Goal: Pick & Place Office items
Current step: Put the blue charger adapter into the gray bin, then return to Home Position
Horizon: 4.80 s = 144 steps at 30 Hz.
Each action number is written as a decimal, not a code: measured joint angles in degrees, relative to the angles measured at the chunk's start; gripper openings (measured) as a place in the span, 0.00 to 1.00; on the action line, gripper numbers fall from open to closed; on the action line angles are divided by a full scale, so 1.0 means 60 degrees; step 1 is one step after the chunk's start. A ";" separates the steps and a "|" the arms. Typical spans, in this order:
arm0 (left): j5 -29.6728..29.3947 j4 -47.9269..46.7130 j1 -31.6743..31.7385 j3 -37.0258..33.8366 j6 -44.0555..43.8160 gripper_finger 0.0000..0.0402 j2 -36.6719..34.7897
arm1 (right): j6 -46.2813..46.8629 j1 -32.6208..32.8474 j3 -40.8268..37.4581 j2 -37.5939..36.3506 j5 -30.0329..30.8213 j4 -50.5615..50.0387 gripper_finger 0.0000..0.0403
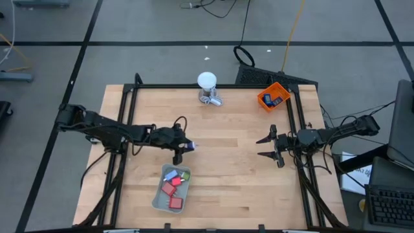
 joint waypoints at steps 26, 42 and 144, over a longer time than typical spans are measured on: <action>-0.0007 0.0032 -0.3761 -0.0082 -0.0862 0.34 -0.2025 | -0.0004 -0.0001 0.0000 0.0000 0.0000 0.0000 0.55; -0.1793 0.0441 -0.6151 -0.0072 -0.2046 0.33 -0.1946 | 0.0000 0.0003 0.0000 0.0000 0.0000 0.0000 0.55; -0.2688 -0.4325 -0.4899 0.1009 0.2774 0.53 -0.7043 | -0.0004 0.0001 0.0000 0.0002 0.0000 0.0000 0.55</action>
